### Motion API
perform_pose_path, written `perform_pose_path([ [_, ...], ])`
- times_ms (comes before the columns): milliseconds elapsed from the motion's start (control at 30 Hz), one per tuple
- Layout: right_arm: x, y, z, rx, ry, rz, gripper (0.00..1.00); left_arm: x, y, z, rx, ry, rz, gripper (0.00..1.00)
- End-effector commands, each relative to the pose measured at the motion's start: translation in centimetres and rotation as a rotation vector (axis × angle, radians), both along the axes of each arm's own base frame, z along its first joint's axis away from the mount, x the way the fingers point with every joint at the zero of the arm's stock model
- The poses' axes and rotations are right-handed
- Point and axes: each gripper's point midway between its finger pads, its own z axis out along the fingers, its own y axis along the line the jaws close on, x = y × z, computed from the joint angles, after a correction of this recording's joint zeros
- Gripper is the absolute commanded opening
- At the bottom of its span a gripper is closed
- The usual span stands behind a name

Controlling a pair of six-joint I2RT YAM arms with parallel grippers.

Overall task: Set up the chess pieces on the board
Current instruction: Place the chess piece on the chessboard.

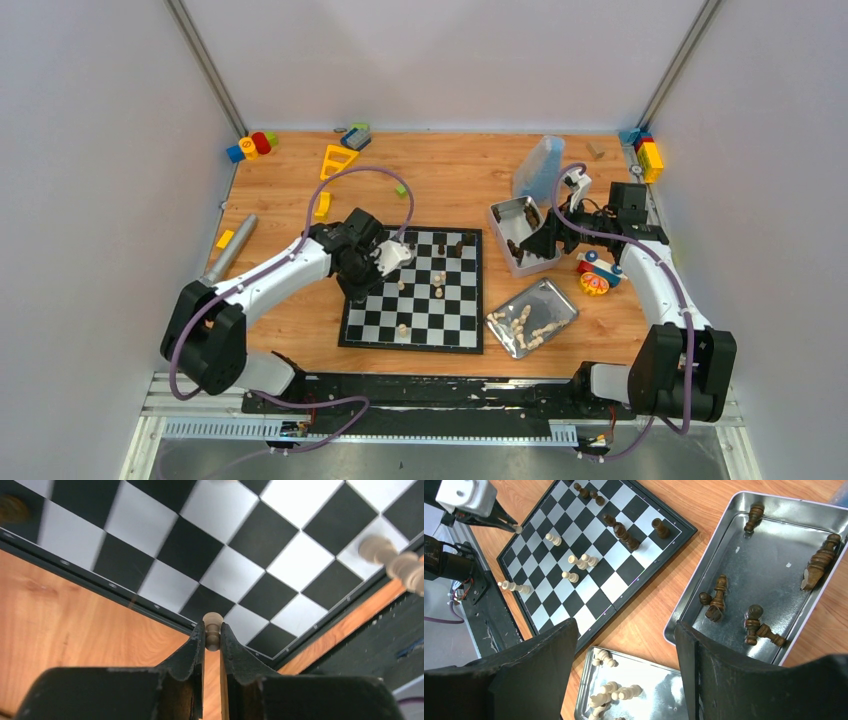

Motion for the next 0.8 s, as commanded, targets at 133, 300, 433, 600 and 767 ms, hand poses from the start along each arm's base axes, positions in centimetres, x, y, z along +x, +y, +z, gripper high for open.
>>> perform_pose_path([
  [133, 0.0, 0.1, 0.4, -0.006, -0.044, 0.023, 0.72, -3.4, 1.2, -0.4, -0.022, 0.039, -0.146, 0.10],
  [300, 0.0, 0.1, 0.3, -0.008, -0.043, 0.023, 0.72, -3.5, 1.2, -1.2, -0.019, 0.055, -0.151, 0.11],
  [433, 0.0, 0.1, 0.2, -0.009, -0.040, 0.023, 0.72, -3.7, 1.0, -1.6, -0.024, 0.073, -0.156, 0.12],
  [600, 0.0, 0.1, 0.1, -0.008, -0.034, 0.025, 0.72, -3.9, 1.1, -1.9, -0.020, 0.084, -0.167, 0.13],
  [767, 0.1, 0.1, -0.1, -0.008, -0.030, 0.025, 0.72, -4.3, 1.1, -2.2, -0.017, 0.105, -0.179, 0.15],
])
